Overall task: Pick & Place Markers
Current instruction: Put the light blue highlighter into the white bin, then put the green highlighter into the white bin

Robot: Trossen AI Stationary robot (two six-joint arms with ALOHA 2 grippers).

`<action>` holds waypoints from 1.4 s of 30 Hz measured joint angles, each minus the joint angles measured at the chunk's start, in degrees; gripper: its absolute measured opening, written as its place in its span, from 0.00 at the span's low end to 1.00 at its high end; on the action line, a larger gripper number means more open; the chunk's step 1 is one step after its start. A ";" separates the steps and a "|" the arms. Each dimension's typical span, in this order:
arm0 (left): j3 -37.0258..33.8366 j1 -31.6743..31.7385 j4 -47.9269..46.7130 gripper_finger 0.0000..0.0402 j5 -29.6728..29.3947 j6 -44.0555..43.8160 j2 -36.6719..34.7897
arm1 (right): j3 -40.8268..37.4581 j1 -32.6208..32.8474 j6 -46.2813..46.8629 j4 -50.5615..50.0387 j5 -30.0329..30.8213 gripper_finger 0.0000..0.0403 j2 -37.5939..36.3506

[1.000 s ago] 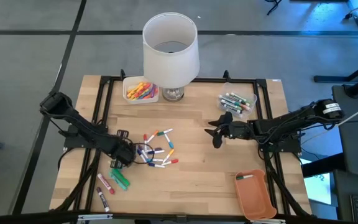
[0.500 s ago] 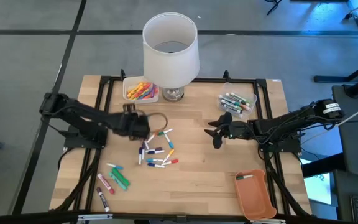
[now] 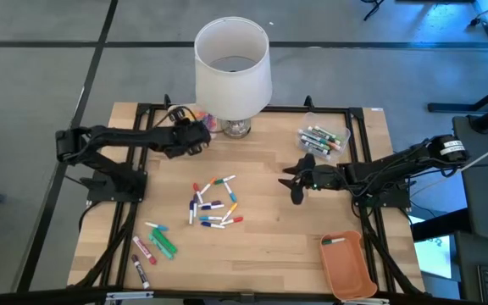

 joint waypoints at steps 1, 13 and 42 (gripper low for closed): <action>-0.32 1.15 -0.06 0.29 0.63 -0.71 0.00 | 0.00 0.00 0.14 0.01 -0.48 0.54 0.00; 4.58 -0.24 -21.44 0.44 18.91 -21.01 -0.68 | 0.00 0.00 3.11 -0.90 -1.75 0.54 -0.01; 2.74 -67.81 -12.37 0.32 41.97 -48.37 1.53 | 0.98 0.02 4.38 -1.75 -4.63 0.54 -0.02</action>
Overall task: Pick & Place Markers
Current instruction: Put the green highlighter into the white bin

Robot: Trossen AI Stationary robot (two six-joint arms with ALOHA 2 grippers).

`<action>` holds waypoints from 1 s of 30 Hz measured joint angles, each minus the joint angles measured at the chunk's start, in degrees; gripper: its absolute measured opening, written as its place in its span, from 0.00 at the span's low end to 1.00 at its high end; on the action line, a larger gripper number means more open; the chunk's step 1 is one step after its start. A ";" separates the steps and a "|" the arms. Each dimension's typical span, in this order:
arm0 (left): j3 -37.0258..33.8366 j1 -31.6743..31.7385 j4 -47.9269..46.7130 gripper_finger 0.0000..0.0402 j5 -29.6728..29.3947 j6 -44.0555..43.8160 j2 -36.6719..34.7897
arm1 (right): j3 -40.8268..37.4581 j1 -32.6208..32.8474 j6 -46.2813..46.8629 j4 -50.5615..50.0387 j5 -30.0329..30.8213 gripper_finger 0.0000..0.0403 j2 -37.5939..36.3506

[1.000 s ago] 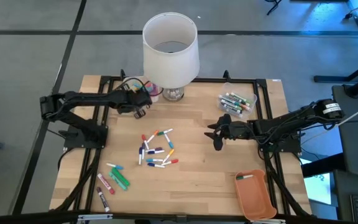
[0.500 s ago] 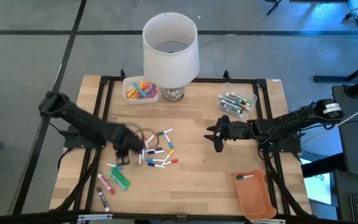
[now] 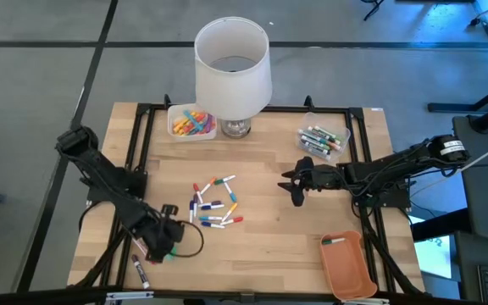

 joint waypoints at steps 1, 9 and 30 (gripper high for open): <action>0.01 -0.35 1.17 0.32 0.83 0.00 0.68 | 0.00 0.00 -0.06 -0.02 0.00 0.54 0.00; 0.01 -0.86 0.65 0.32 7.84 0.31 7.37 | 0.00 0.00 -0.35 -0.41 -0.07 0.54 0.00; 1.58 9.10 -1.58 0.15 2.48 12.03 13.07 | 0.00 0.00 -0.18 0.36 0.58 0.54 0.00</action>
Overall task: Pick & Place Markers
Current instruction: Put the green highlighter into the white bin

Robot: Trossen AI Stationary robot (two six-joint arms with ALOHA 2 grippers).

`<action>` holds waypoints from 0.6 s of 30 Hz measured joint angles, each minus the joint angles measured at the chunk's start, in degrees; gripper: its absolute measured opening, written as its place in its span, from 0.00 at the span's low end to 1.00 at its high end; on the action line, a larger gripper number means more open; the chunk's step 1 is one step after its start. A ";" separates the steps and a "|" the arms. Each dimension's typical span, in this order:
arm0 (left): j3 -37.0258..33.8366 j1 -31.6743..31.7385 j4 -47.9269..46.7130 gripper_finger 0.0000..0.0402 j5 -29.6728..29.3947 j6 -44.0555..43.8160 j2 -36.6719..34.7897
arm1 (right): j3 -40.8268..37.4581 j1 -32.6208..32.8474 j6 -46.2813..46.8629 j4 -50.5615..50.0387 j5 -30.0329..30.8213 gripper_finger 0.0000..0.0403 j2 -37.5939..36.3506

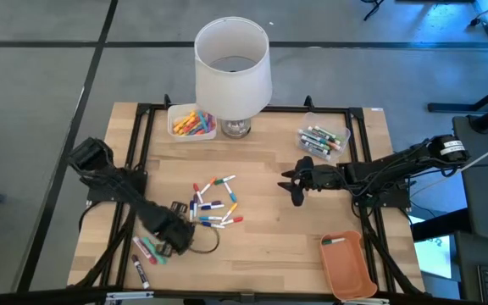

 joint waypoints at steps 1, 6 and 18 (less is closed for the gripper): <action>0.38 1.48 0.22 0.15 -1.34 -0.99 0.12 | 0.00 0.00 0.04 -0.02 0.28 0.54 0.00; 2.33 9.89 0.38 0.20 -7.08 -7.19 0.25 | 0.00 0.00 0.01 -0.04 0.39 0.54 0.00; 5.59 26.14 -2.85 0.18 -27.86 8.18 0.14 | 0.00 0.00 -0.63 -0.15 0.41 0.54 0.00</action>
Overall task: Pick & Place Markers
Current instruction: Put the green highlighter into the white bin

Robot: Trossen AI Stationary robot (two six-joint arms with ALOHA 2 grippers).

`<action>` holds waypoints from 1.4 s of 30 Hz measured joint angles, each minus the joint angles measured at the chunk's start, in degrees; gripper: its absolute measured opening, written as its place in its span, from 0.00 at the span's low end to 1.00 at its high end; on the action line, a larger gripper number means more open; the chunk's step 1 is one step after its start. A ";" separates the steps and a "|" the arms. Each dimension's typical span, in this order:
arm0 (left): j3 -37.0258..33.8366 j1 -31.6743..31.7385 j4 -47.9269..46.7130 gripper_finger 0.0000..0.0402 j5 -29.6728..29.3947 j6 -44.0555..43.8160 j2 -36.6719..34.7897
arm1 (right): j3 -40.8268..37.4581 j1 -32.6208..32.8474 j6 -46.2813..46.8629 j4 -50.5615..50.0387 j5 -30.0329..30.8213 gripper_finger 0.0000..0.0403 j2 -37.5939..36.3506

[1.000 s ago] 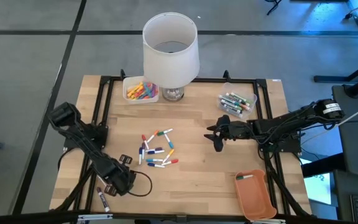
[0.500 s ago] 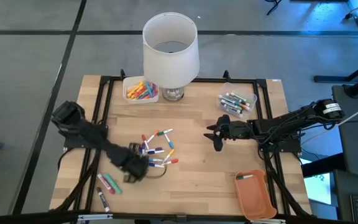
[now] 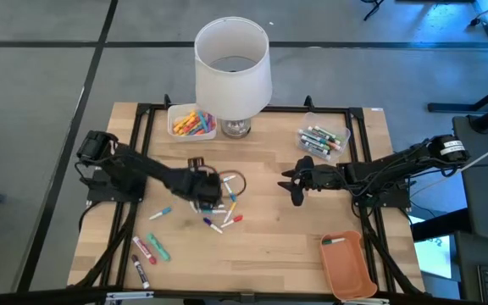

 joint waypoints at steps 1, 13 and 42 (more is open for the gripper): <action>0.15 1.31 0.00 0.18 -2.87 1.12 -0.03 | 0.00 0.00 0.00 0.00 0.00 0.54 0.00; 0.34 19.65 0.00 0.20 -22.18 3.13 -0.07 | 0.00 0.00 -0.73 -0.18 0.04 0.54 0.00; 0.43 16.72 -13.78 0.24 1.55 -10.88 -4.21 | 0.00 0.00 0.85 -1.52 0.04 0.54 0.00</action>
